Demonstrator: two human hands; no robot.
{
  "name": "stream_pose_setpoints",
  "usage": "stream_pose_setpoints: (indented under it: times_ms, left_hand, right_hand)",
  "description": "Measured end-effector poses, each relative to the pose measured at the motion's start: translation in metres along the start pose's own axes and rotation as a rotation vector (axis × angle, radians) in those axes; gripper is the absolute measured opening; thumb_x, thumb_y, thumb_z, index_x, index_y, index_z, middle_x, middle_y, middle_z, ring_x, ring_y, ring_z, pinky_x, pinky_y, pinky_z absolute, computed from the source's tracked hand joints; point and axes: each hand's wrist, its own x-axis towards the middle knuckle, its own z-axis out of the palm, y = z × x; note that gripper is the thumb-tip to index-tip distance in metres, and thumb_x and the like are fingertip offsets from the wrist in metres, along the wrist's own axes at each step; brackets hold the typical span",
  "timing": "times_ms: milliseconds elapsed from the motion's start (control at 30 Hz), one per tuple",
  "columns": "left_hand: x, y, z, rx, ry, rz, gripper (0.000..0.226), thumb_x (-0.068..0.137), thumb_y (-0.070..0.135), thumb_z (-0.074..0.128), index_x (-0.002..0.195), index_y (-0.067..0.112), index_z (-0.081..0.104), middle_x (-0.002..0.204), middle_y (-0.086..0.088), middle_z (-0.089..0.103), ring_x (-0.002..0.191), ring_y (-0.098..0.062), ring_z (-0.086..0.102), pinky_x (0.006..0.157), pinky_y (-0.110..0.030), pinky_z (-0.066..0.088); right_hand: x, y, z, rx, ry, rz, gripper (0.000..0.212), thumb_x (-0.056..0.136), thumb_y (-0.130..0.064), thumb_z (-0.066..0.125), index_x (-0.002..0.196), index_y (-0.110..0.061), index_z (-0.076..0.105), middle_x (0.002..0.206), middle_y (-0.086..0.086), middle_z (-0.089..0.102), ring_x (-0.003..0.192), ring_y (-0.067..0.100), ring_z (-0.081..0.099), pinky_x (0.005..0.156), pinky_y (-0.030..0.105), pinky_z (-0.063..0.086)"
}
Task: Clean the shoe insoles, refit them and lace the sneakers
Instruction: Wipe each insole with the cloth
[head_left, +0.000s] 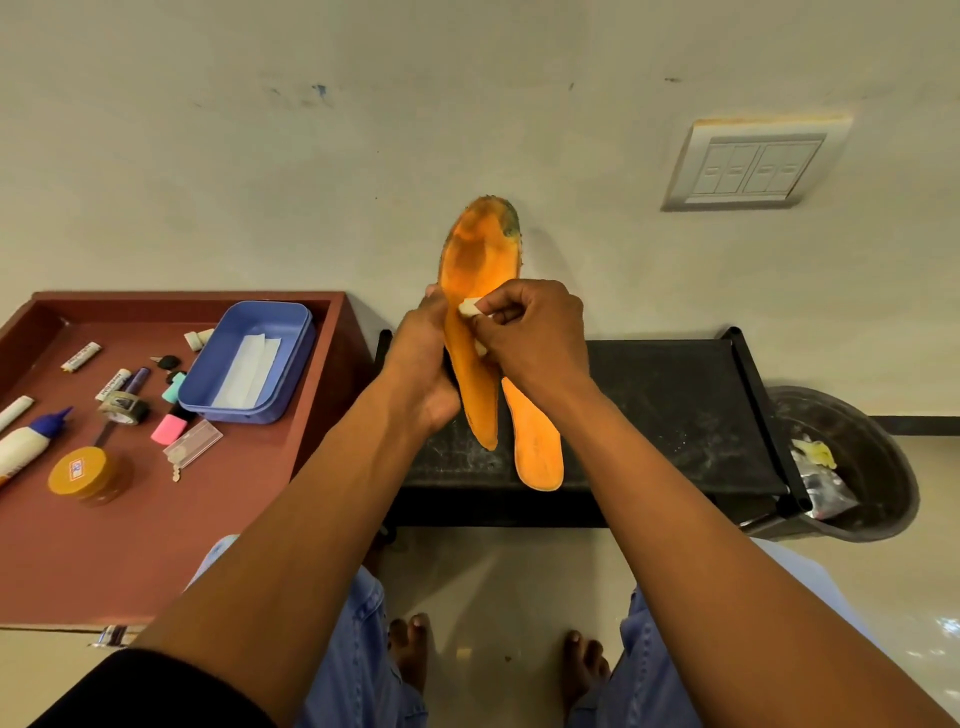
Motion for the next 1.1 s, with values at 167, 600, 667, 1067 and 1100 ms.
stream_pose_setpoints:
  times_ms: [167, 600, 667, 1067, 1100]
  left_hand:
    - [0.0, -0.004, 0.002, 0.141, -0.065, -0.111, 0.053, 0.106, 0.054, 0.036, 0.142, 0.02, 0.055, 0.125, -0.018, 0.071, 0.111, -0.035, 0.071, 0.084, -0.046, 0.062]
    - [0.008, 0.003, -0.002, 0.168, 0.025, 0.027, 0.046, 0.11, 0.044, 0.036, 0.14, 0.015, 0.056, 0.119, -0.018, 0.073, 0.089, -0.028, 0.078, 0.065, -0.04, 0.063]
    - [0.012, 0.008, -0.007, 0.139, 0.083, 0.062, 0.047, 0.111, 0.044, 0.033, 0.139, 0.014, 0.055, 0.12, -0.018, 0.072, 0.092, -0.029, 0.077, 0.063, -0.039, 0.063]
    - [0.008, 0.009, -0.008, 0.147, 0.041, -0.018, 0.051, 0.11, 0.044, 0.037, 0.136, 0.008, 0.062, 0.123, -0.018, 0.072, 0.106, -0.029, 0.074, 0.084, -0.04, 0.063]
    - [0.006, 0.008, -0.007, 0.168, 0.014, -0.041, 0.05, 0.11, 0.043, 0.037, 0.135, 0.008, 0.063, 0.125, -0.019, 0.071, 0.108, -0.029, 0.073, 0.088, -0.04, 0.062]
  right_hand:
    - [0.013, 0.01, -0.013, -0.07, 0.217, 0.012, 0.008, 0.087, -0.024, 0.077, 0.095, -0.022, 0.079, 0.088, -0.008, 0.074, 0.078, 0.007, 0.069, 0.078, 0.032, 0.062]
    - [0.006, 0.005, -0.01, -0.036, -0.11, 0.058, 0.005, 0.083, -0.023, 0.083, 0.085, -0.021, 0.079, 0.081, -0.002, 0.075, 0.067, 0.011, 0.073, 0.065, 0.034, 0.064]
    - [-0.002, -0.002, -0.005, -0.065, -0.259, 0.033, 0.006, 0.081, -0.022, 0.085, 0.082, -0.021, 0.079, 0.078, -0.002, 0.075, 0.068, 0.011, 0.072, 0.065, 0.031, 0.063]
    - [-0.008, -0.001, 0.008, -0.126, -0.076, -0.065, 0.013, 0.083, -0.013, 0.075, 0.09, -0.021, 0.08, 0.086, -0.007, 0.076, 0.073, 0.008, 0.07, 0.074, 0.036, 0.062]
    - [-0.005, 0.001, 0.007, -0.112, -0.024, -0.058, 0.011, 0.083, -0.015, 0.076, 0.09, -0.022, 0.08, 0.085, -0.008, 0.076, 0.074, 0.008, 0.07, 0.074, 0.036, 0.062]
